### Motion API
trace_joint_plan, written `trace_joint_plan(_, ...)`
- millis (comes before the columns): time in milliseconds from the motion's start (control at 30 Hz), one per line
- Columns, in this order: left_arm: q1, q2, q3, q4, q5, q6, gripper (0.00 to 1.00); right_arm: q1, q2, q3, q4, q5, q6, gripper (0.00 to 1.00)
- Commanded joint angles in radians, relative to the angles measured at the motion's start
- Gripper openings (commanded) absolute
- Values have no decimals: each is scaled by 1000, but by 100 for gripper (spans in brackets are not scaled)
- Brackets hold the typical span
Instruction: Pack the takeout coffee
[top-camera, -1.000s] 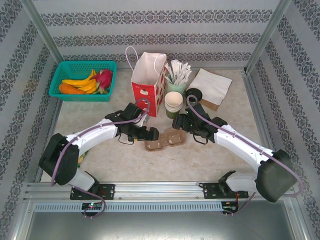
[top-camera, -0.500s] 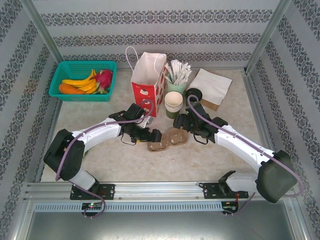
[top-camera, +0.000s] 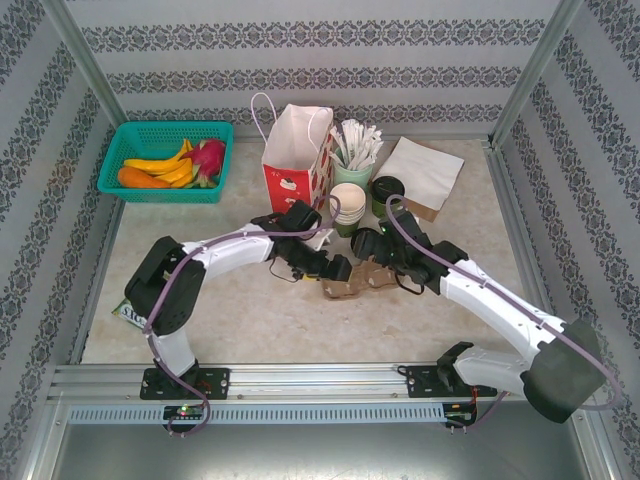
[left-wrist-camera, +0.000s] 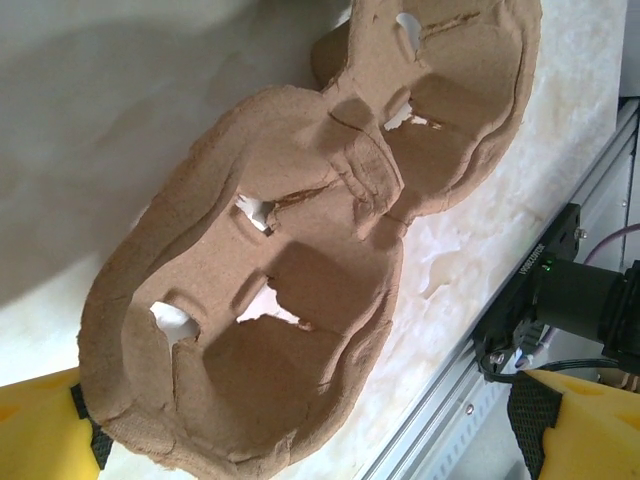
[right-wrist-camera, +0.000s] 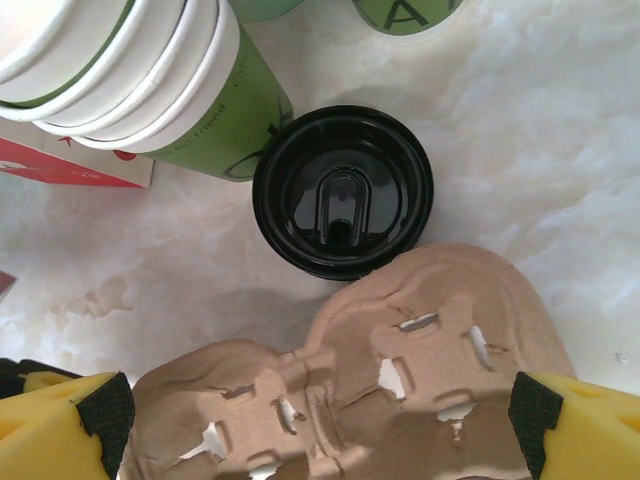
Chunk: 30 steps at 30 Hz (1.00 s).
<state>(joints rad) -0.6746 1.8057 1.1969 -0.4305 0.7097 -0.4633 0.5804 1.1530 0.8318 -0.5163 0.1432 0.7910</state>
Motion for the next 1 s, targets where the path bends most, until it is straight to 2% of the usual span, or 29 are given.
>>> trace_joint_plan(0, -27, 34, 49, -10, 47, 49, 100, 3, -41, -32, -52, 41, 17, 98)
trace_joint_plan(200, -34, 23, 44, -15, 18, 46, 99, -39, -78, -70, -37, -21, 0, 98)
trace_joint_plan(467, -31, -128, -65, 12, -185, -13, 100, -59, 2, -24, -35, -186, -124, 97)
trace_joint_plan(633, -30, -245, -125, 41, -357, -40, 100, -38, 79, 18, -58, -192, -139, 97)
trace_joint_plan(800, -29, -372, -159, 20, -572, -129, 99, -16, 146, 59, -91, -179, -144, 96)
trace_joint_plan(967, -28, -496, -241, 31, -799, -256, 99, 16, 219, 109, -144, -179, -161, 89)
